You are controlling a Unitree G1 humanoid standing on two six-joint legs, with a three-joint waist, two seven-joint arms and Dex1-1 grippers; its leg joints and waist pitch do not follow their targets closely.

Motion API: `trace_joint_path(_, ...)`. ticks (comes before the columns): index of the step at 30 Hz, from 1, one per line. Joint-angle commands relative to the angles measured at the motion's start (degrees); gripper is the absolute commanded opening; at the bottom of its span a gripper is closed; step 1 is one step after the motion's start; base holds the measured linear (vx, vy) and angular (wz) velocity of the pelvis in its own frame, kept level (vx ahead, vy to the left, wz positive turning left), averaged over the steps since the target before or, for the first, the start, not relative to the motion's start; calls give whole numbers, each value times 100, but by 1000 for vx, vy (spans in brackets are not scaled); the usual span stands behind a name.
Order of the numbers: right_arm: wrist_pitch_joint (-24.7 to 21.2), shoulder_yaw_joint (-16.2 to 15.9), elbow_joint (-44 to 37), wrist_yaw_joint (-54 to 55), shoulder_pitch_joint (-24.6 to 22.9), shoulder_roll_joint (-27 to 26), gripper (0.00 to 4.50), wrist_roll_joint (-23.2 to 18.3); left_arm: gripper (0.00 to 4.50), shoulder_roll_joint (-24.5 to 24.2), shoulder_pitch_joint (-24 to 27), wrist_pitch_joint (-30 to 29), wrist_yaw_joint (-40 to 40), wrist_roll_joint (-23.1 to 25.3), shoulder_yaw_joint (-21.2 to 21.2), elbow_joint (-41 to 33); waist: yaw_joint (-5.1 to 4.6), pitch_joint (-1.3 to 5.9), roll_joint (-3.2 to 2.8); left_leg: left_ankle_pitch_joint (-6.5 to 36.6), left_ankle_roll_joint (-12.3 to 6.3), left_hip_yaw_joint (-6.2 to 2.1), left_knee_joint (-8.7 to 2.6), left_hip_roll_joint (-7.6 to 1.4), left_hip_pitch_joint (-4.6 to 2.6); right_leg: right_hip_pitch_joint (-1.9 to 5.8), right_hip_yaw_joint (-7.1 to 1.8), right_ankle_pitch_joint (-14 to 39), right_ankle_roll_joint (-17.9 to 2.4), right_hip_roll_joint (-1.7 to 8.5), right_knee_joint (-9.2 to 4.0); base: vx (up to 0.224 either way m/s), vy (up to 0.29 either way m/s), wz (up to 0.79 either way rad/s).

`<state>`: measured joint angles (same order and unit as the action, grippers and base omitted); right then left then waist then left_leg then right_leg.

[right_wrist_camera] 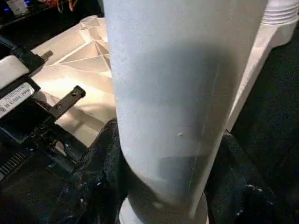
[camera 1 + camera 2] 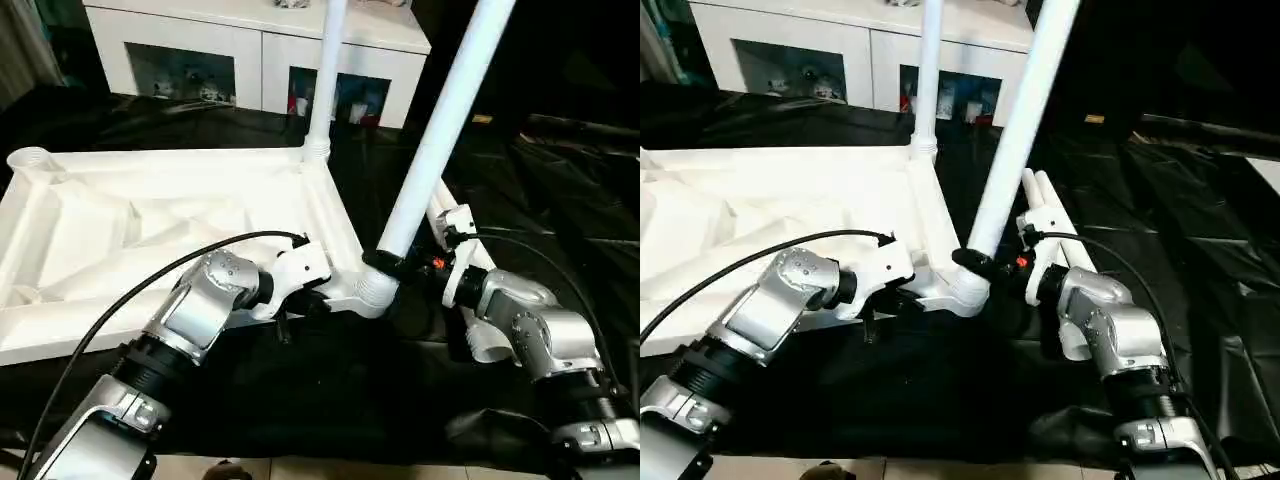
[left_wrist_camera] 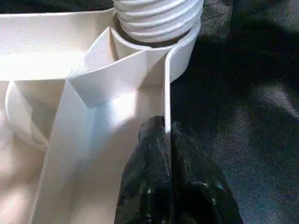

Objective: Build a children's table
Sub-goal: Insert table leg to table base

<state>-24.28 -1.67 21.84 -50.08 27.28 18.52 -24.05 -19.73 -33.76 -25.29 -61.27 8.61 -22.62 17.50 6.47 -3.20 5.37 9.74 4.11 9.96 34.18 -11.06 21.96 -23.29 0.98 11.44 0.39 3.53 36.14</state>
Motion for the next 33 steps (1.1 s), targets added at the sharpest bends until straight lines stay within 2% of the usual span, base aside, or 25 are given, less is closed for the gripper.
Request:
trace_joint_path(1, 80, 32, 167, -66, 109, 68, 188, 74, 0, 35, -44, 123, -115, -76, -137, 55, -10, 381, 37, 709, -186, -1, -375, -186, -120, 264, -144, 606, -1232, 395, -390, 0, 0, 0)
trace_joint_path(4, 211, 57, 500, -58, 224, 12, 188, 160, 0, 9, -40, 141, -115, -81, -158, 61, -11, 392, 45, 598, -211, 1, -366, -184, -114, 268, -140, 443, -1282, 396, -364, 0, 0, 0)
trace_joint_path(10, 279, 75, 816, -82, 309, -38, 188, 176, 0, -21, -42, 149, -151, -85, -160, 69, -13, 389, 36, 656, -202, -2, -372, -186, -117, 269, -138, 512, -1276, 397, -376, 0, 0, 0)
trace_joint_path(15, 393, 305, 1226, -35, 346, -144, 187, 50, 0, -25, -82, 195, -121, -92, -133, 127, -15, 386, 30, 818, -130, -6, -383, -187, -127, 257, -138, 698, -1262, 404, -400, 0, 0, 0)
trace_joint_path(21, 504, 560, 1342, 21, 90, -253, 187, -154, 0, 38, -110, 248, -21, -122, -74, 177, -7, 390, 14, 894, -89, -14, -396, -197, -129, 260, -138, 705, -1248, 407, -407, 0, 0, 0)
trace_joint_path(24, 691, 649, 1351, 26, -130, -370, 187, -171, 0, 76, -124, 303, 53, -141, -28, 225, -5, 389, -9, 932, -82, -14, -399, -192, -127, 256, -137, 637, -1275, 400, -408, 0, 0, 0)
trace_joint_path(25, 788, 724, 1312, 75, -275, -456, 187, -216, 0, 89, -129, 315, 72, -152, -11, 240, 3, 389, -35, 950, -76, -18, -401, -193, -127, 258, -140, 638, -1273, 406, -405, 0, 0, 0)
trace_joint_path(26, 817, 751, 1301, 97, -316, -487, 187, -237, 0, 91, -137, 318, 73, -156, -6, 250, 8, 371, -66, 1073, -50, -25, -418, -199, -138, 242, -141, 726, -1265, 407, -423, 0, 0, 0)
trace_joint_path(27, 829, 765, 1298, 109, -331, -500, 187, -244, 0, 92, -142, 320, 72, -157, -4, 257, 0, 373, -48, 1134, -39, -27, -423, -198, -137, 246, -138, 784, -1258, 403, -432, 0, 0, 0)
trace_joint_path(28, 897, 792, 1264, 156, -408, -547, 187, -258, 0, 97, -150, 325, 77, -162, 5, 267, 5, 351, -80, 1266, 0, -36, -442, -196, -143, 233, -141, 964, -1233, 406, -449, 0, 0, 0)
trace_joint_path(29, 986, 811, 1205, 202, -491, -595, 187, -261, 0, 99, -154, 330, 83, -163, 11, 271, -2, 351, -69, 1329, 7, -33, -443, -198, -150, 228, -142, 1034, -1221, 403, -464, 0, 0, 0)
trace_joint_path(30, 1123, 839, 1114, 272, -618, -667, 187, -266, 0, 103, -162, 338, 94, -165, 21, 279, 8, 328, -94, 1469, 41, -42, -464, -200, -151, 215, -149, 1196, -1168, 409, -490, 0, 0, 0)
trace_joint_path(33, 1346, 856, 944, 367, -815, -779, 187, -208, 0, 96, -176, 346, 97, -166, 37, 277, -1, 323, -95, 1623, 70, -59, -482, -203, -153, 209, -150, 1369, -1120, 414, -504, 0, 0, 0)
